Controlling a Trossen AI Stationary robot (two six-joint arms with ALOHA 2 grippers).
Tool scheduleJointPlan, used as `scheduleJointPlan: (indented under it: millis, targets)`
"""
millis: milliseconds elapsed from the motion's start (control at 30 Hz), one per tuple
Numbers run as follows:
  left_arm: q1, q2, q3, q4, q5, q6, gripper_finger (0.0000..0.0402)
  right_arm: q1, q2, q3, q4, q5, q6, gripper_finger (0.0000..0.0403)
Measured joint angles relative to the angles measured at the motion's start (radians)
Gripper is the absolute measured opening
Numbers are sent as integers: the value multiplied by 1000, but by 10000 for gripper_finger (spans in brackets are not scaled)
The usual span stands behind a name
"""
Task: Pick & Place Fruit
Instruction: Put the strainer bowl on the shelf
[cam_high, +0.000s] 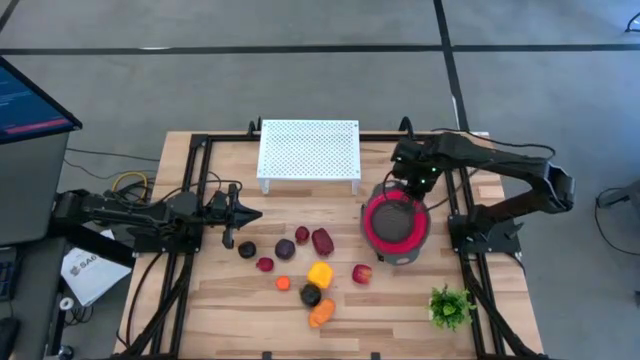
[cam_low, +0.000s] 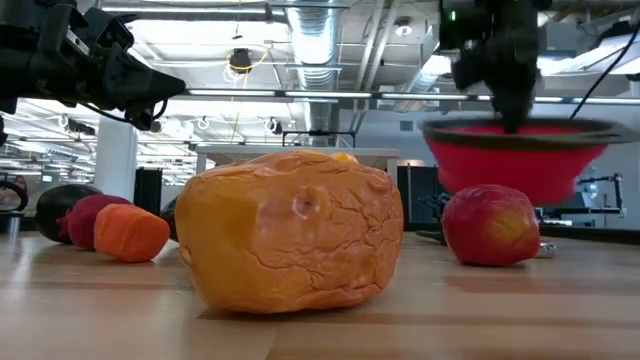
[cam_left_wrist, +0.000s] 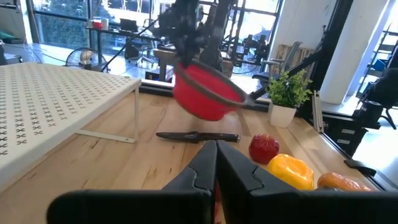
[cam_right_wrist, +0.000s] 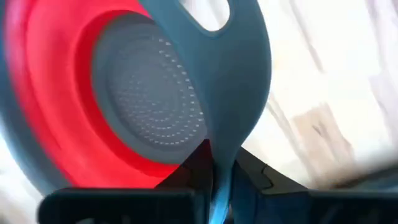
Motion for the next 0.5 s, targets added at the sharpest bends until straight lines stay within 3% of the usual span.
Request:
scheduleJointPlan:
  millis: [233, 367, 500]
  targets:
    - [0, 0, 0, 1, 0, 0, 4, 114, -3, 151, 58, -89, -5, 11]
    - [0, 0, 0, 4, 0, 0, 4, 157, -2, 216, 217, -107, -23, 26]
    - [0, 0, 0, 8, 0, 0, 4, 126, -2, 251, 379, -106, -22, 34]
